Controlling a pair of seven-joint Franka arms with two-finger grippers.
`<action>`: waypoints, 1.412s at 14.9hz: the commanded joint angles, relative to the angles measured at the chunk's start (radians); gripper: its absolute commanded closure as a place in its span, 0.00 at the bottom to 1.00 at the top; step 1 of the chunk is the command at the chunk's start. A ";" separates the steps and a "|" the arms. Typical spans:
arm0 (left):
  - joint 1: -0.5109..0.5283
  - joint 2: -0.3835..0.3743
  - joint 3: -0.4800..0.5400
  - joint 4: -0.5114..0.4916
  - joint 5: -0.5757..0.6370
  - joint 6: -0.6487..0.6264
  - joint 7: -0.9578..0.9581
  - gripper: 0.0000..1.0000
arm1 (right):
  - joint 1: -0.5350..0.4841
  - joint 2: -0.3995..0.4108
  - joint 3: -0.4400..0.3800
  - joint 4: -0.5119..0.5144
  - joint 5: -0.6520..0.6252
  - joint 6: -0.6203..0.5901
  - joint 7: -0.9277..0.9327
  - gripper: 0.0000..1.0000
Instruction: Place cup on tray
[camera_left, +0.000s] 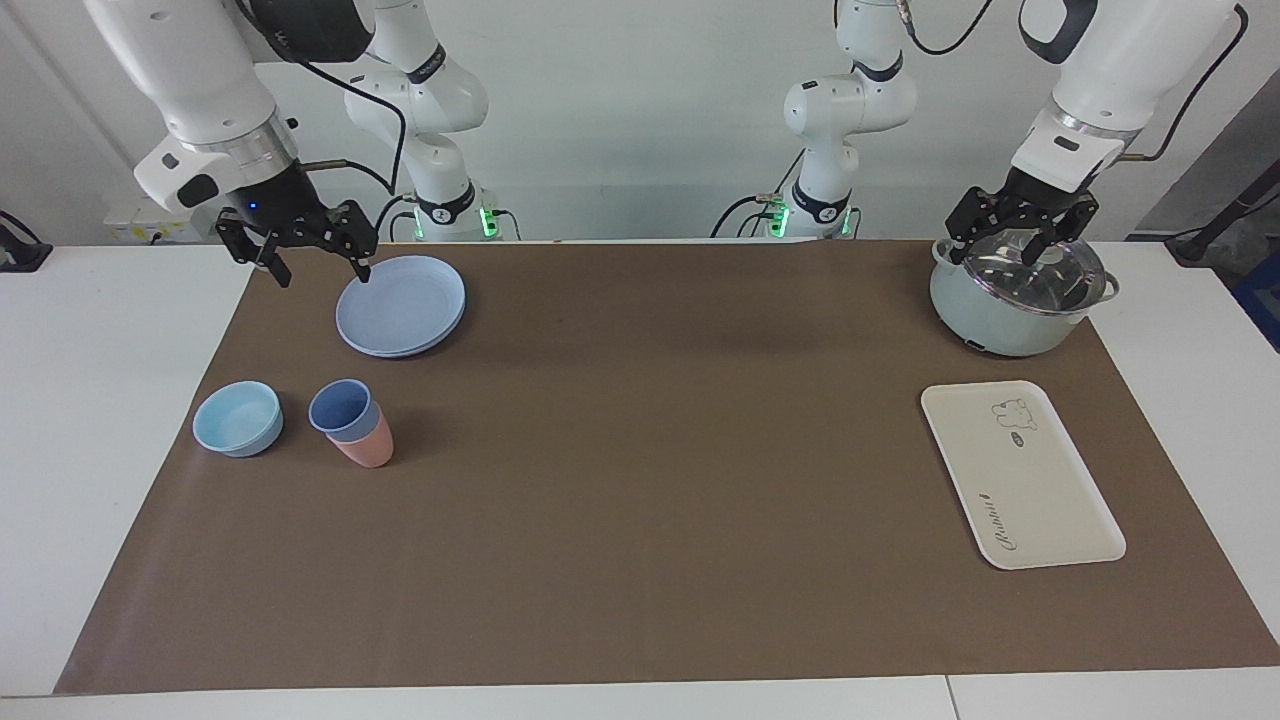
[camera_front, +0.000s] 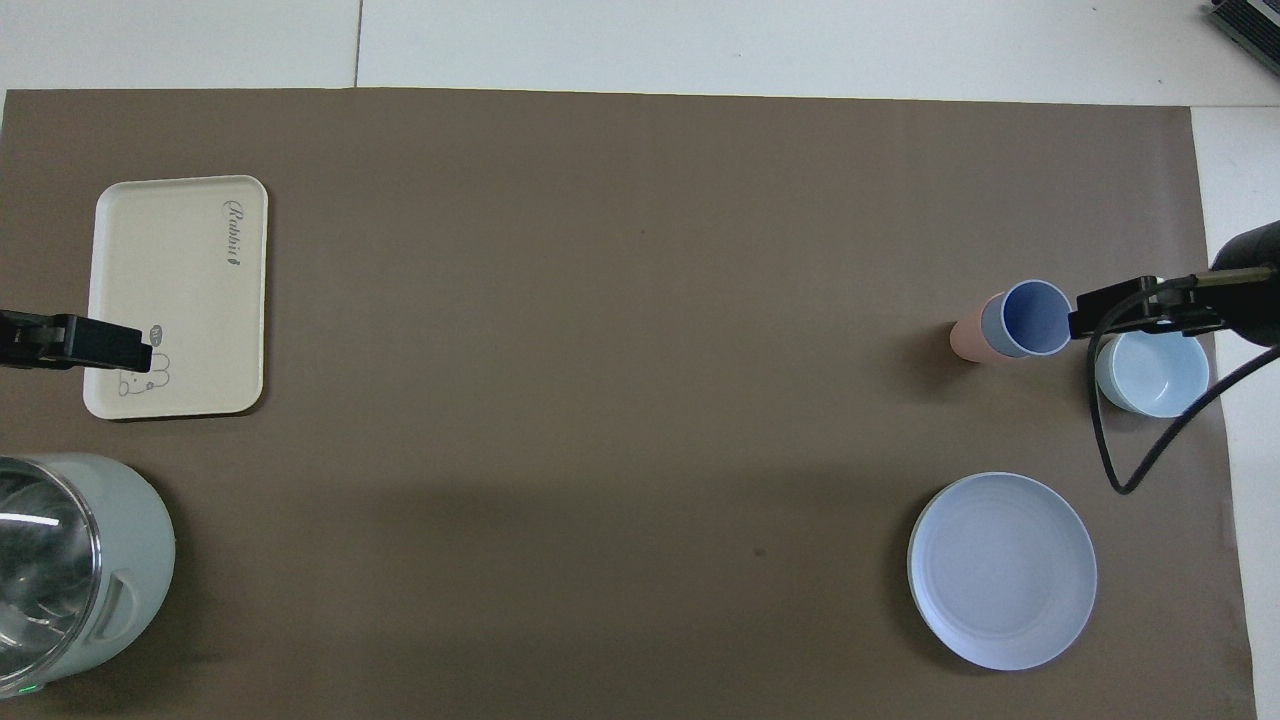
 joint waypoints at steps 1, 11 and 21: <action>0.009 -0.028 -0.003 -0.030 -0.003 0.007 -0.008 0.00 | -0.001 -0.028 0.003 -0.033 -0.009 0.009 -0.025 0.00; 0.009 -0.028 -0.003 -0.030 -0.003 0.007 -0.008 0.00 | -0.002 -0.021 0.003 -0.022 -0.004 0.017 -0.020 0.01; 0.009 -0.028 -0.003 -0.030 -0.003 0.007 -0.008 0.00 | -0.143 0.052 -0.011 -0.018 0.123 0.135 0.466 0.06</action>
